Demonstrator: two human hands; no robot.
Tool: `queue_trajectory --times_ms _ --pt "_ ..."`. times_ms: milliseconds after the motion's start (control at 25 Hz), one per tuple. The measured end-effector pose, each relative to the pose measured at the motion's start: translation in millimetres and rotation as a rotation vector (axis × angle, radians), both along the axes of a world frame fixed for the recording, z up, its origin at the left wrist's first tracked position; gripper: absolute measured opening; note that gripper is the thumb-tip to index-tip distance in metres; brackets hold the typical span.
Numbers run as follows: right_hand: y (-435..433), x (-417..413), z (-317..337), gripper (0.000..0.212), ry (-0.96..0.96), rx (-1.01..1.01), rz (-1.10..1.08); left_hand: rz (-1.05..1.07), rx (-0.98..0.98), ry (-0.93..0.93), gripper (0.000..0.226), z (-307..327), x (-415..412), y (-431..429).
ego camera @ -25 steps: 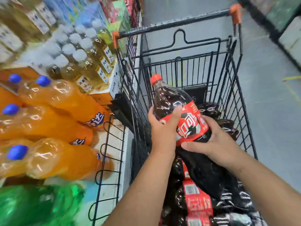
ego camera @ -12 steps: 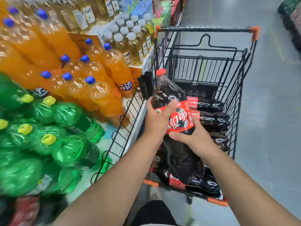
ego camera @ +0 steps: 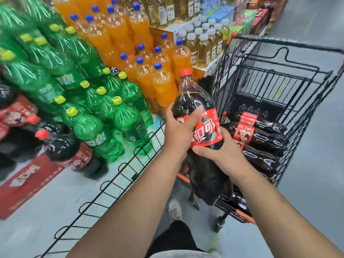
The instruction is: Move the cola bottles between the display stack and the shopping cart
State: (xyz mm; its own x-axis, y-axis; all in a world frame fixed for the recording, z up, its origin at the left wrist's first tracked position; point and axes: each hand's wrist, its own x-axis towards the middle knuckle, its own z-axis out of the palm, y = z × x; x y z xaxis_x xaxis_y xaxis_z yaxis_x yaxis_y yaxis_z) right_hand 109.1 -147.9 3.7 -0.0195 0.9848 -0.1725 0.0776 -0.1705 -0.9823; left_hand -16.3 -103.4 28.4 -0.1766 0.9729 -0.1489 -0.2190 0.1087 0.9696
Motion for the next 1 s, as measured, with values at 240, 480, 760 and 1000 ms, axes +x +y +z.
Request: queue_trajectory --times_ms 240,480,760,1000 --pt "-15.1 -58.9 5.8 0.075 0.020 0.032 0.169 0.180 0.036 0.052 0.093 13.5 -63.9 -38.2" --pt "-12.7 -121.8 7.5 0.085 0.025 0.026 0.326 0.307 0.062 0.065 0.078 17.2 -130.3 -58.2" --pt "-0.2 -196.1 13.9 0.088 0.024 0.063 0.429 0.400 0.113 0.095 0.089 24.3 -204.4 -60.4" --pt "15.9 -250.7 13.0 0.108 -0.009 0.103 0.448 0.414 0.140 0.126 0.100 21.8 -259.9 -49.9"
